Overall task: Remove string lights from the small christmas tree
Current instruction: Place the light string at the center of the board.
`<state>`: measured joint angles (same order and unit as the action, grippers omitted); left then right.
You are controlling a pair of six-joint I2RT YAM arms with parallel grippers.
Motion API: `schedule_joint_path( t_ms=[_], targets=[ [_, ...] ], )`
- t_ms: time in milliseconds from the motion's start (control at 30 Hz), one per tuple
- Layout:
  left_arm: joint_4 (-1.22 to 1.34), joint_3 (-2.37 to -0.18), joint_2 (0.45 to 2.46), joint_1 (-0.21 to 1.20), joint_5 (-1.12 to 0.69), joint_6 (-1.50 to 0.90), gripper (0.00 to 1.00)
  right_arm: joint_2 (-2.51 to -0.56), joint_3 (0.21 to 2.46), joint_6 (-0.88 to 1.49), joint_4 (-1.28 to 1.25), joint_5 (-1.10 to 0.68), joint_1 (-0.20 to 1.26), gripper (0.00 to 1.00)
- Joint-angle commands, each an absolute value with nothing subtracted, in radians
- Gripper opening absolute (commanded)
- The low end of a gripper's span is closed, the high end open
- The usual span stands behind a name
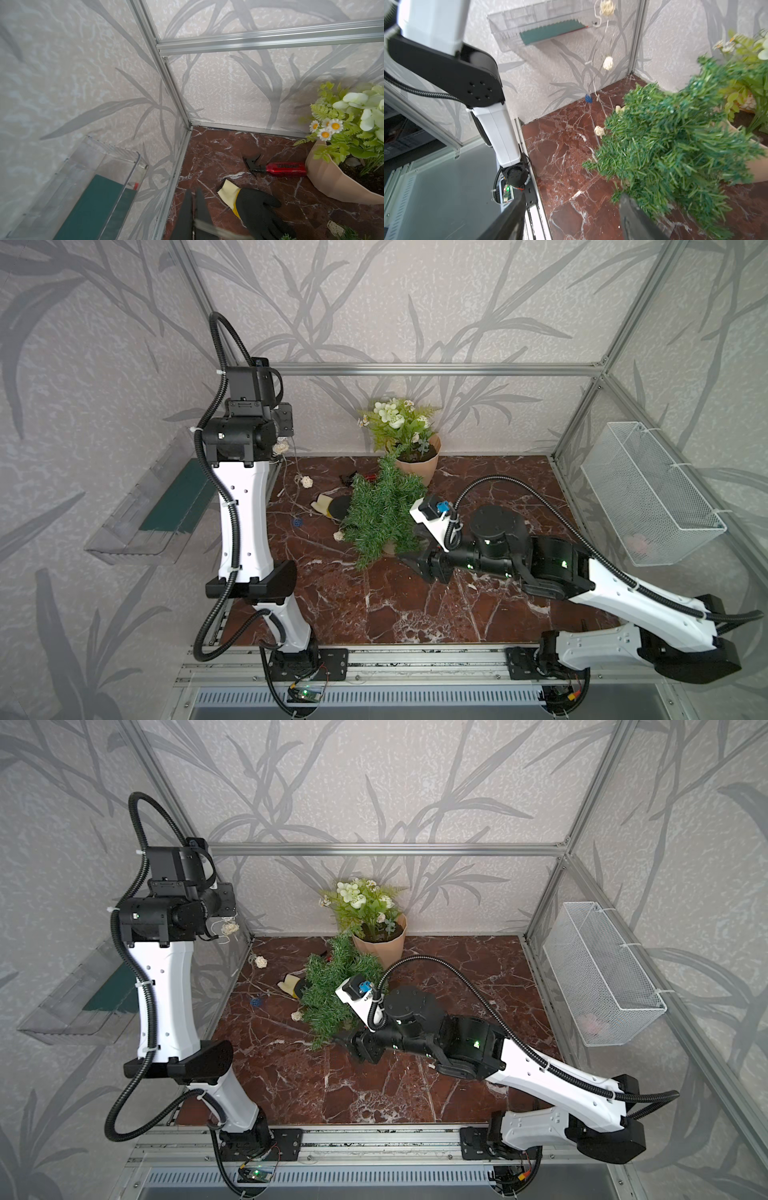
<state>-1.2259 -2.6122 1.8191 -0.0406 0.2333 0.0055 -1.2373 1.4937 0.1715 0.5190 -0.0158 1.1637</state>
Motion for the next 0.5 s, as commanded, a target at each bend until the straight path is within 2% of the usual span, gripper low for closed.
schedule_joint_path(
  t_ms=[0,267,333,467],
  targets=[
    [-1.25,-2.63,1.837,-0.08,0.104,-0.128,0.0,-1.261,1.579,0.157,0.55,-0.129,1.105,0.7],
    [-1.07,-2.556,1.85,-0.084,-0.068,-0.23,0.0,-1.375,1.762,0.129,0.607,-0.278,0.926,0.7],
    [-1.101,-2.555,1.867,-0.084,-0.05,-0.231,0.0,-1.396,1.787,0.124,0.609,-0.292,0.908,0.7],
    [-1.157,-2.436,1.849,-0.091,0.122,-0.236,0.0,-1.423,1.801,0.123,0.605,-0.305,0.895,0.7]
  ],
)
